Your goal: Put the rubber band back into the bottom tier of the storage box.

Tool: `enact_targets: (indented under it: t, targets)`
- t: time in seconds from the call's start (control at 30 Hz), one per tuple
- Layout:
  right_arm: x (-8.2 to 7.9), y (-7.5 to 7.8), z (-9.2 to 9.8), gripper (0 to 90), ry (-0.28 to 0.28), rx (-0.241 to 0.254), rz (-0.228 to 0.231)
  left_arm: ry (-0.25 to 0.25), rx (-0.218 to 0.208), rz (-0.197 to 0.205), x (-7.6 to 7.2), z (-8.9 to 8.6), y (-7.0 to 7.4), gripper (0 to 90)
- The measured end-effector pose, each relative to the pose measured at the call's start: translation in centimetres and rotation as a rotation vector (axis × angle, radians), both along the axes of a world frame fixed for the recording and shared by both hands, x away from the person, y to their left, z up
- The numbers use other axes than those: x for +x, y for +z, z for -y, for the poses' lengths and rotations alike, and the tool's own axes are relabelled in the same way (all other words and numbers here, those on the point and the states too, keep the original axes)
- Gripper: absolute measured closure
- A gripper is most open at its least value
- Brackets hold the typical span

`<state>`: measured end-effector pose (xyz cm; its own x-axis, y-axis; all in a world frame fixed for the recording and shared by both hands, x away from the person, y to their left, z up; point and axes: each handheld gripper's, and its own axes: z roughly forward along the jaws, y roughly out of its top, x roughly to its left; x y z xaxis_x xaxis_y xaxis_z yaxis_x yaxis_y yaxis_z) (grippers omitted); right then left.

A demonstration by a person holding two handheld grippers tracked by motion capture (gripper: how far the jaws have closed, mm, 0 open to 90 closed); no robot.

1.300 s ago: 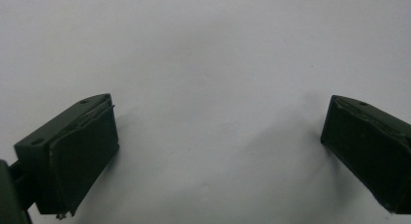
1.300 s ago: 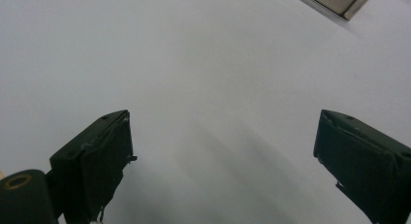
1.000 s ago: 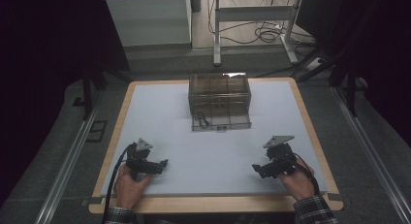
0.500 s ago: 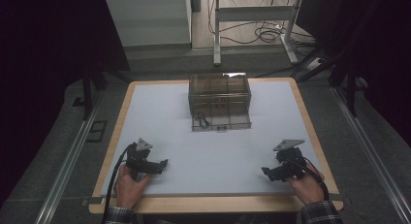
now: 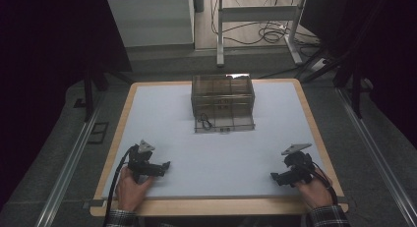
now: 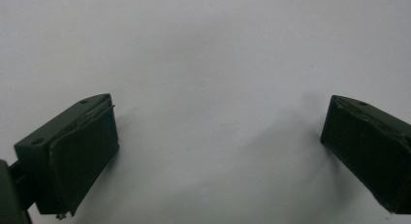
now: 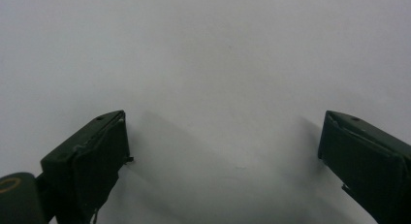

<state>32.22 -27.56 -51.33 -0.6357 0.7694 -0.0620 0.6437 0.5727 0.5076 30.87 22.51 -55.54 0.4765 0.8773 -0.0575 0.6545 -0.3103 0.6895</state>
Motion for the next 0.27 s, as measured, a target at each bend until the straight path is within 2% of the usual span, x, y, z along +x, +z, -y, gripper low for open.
enact_targets:
  t: [0.07, 0.27]
  targets:
    - [0.03, -0.12, 0.15, 3.2, -0.009, 0.016, -0.006, 0.000, 0.000, 0.000, 0.00, 0.00, 0.00, 0.0]
    - [0.04, -0.15, 0.09, 2.7, -0.020, 0.019, -0.008, 0.001, -0.002, -0.002, -0.02, 0.02, 0.00, 0.0]
